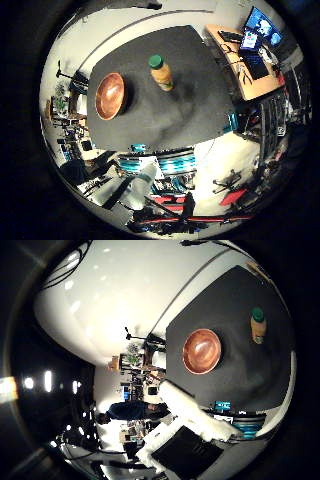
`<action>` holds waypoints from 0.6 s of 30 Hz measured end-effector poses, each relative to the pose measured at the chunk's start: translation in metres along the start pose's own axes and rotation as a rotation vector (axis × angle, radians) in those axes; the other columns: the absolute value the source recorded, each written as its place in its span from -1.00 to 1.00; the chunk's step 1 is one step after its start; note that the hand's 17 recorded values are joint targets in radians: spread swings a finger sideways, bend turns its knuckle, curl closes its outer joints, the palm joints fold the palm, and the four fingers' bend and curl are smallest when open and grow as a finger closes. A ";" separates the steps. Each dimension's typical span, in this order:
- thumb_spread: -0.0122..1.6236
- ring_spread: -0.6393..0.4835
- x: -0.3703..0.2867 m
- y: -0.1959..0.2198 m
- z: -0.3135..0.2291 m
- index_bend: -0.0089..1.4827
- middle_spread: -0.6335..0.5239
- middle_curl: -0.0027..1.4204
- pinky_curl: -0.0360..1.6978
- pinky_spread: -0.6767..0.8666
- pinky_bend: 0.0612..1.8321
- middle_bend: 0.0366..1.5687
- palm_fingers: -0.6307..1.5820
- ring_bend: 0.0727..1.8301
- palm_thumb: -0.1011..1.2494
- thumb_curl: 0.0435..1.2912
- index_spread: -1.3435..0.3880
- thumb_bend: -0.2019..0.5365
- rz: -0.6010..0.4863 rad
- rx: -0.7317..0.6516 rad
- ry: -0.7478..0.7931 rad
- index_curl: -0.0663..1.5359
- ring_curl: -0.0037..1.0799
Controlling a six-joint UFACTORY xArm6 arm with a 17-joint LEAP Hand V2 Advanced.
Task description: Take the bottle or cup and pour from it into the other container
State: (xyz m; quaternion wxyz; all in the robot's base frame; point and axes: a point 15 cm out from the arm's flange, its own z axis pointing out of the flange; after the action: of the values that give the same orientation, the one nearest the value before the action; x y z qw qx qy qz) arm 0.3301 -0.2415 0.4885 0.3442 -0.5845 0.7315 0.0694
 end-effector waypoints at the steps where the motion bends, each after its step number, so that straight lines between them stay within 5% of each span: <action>1: 0.25 0.45 0.005 -0.002 0.000 -0.78 0.14 -0.52 -0.96 0.46 -0.22 -0.79 -0.26 -0.65 -0.19 -0.63 0.23 -0.54 0.008 0.011 -0.003 -0.55 -0.66; 11: 0.20 0.48 0.079 -0.008 0.017 -0.78 0.22 -0.52 -0.94 0.42 -0.14 -0.78 -0.39 -0.63 -0.31 -0.62 0.23 -0.53 0.085 0.038 -0.043 -0.59 -0.59; 18: 0.23 0.47 0.107 -0.019 0.031 -0.77 0.20 -0.52 -0.94 0.39 -0.17 -0.75 -0.37 -0.63 -0.19 -0.59 0.24 -0.52 0.115 0.157 -0.136 -0.58 -0.57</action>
State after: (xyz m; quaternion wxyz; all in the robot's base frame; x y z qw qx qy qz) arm 0.3523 -0.3183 0.4082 0.4329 -0.5068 0.7421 0.0710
